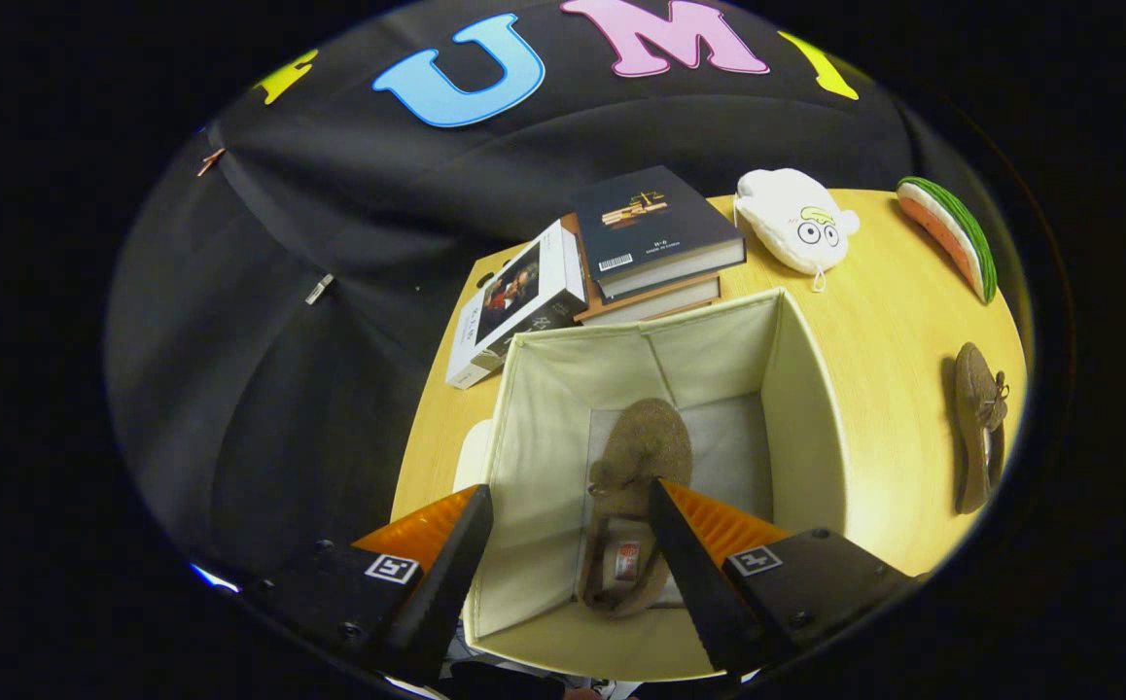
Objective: Open the storage box then place both shoes into the box .Put the left shoe in first, then the right shoe, with the right side of both shoes facing outward in a uniform manner.
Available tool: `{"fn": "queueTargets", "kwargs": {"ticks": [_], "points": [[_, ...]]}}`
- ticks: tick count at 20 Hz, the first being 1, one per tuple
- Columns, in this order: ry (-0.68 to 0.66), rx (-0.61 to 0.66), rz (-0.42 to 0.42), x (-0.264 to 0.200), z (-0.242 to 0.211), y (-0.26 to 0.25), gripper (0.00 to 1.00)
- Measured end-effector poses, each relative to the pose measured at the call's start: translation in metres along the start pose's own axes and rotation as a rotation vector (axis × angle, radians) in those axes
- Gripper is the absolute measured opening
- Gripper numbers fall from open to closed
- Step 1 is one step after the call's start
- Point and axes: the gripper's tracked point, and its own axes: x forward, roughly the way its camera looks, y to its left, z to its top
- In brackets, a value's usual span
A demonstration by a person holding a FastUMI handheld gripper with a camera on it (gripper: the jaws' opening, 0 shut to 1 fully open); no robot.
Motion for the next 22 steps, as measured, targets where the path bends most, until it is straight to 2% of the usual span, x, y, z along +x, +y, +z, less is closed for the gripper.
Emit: {"fn": "queueTargets", "kwargs": {"ticks": [6,10,16,22], "points": [[-0.124,-0.107,0.07,-0.07,0.032,-0.013,0.98],[-0.212,-0.199,0.053,-0.126,0.06,-0.046,0.99],[-0.293,-0.292,-0.059,-0.194,0.082,-0.144,0.98],[-0.27,-0.275,-0.214,-0.216,0.066,-0.273,0.99]]}}
